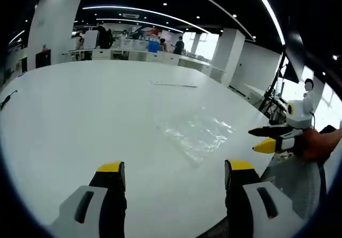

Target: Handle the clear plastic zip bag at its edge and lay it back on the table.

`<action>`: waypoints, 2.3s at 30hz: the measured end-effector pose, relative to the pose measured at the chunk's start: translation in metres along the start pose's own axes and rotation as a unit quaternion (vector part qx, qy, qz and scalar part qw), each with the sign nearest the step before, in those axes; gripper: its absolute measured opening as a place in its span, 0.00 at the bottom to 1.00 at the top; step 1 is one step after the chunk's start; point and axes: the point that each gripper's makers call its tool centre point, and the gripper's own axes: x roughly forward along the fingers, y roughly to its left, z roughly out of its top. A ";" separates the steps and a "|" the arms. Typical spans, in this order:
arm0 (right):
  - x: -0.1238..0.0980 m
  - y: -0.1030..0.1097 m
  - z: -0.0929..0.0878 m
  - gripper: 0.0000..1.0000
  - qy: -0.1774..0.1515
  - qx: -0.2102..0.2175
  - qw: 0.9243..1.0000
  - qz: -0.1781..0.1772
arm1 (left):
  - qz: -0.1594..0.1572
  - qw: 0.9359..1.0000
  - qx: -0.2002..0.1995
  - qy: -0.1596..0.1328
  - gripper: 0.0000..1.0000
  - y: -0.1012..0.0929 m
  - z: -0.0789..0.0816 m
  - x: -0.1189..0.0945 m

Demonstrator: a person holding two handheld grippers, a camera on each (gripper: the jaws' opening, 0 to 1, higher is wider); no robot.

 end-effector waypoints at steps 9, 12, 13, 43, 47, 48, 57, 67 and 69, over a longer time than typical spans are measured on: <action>-0.001 0.001 0.001 0.79 -0.001 0.002 1.000 -0.001 | -0.001 1.000 0.001 0.000 0.75 -0.001 0.001 0.000; -0.001 0.000 0.001 0.79 -0.001 0.002 1.000 -0.002 | -0.001 1.000 0.000 0.000 0.75 -0.001 0.001 0.000; -0.001 0.000 0.001 0.79 -0.001 0.003 1.000 -0.002 | -0.001 1.000 0.000 0.001 0.75 -0.001 0.001 0.000; -0.002 -0.002 0.002 0.77 -0.005 0.006 1.000 -0.007 | -0.002 1.000 0.000 0.003 0.73 -0.004 0.000 -0.001; -0.002 -0.002 0.001 0.77 -0.001 0.004 1.000 -0.007 | 0.000 1.000 -0.001 0.002 0.73 -0.002 0.000 0.000; -0.002 -0.002 0.000 0.77 -0.001 0.003 1.000 -0.007 | 0.001 1.000 0.000 0.002 0.74 -0.002 0.001 0.000; -0.001 -0.001 0.000 0.76 0.003 -0.002 1.000 -0.006 | -0.001 1.000 0.001 0.004 0.74 -0.002 -0.001 0.000; -0.002 0.003 -0.001 0.75 0.012 -0.021 1.000 -0.001 | -0.001 1.000 -0.001 0.003 0.73 -0.001 -0.001 0.000; 0.000 0.005 -0.001 0.75 0.012 -0.023 1.000 0.001 | -0.001 1.000 -0.001 0.004 0.73 -0.001 -0.002 0.001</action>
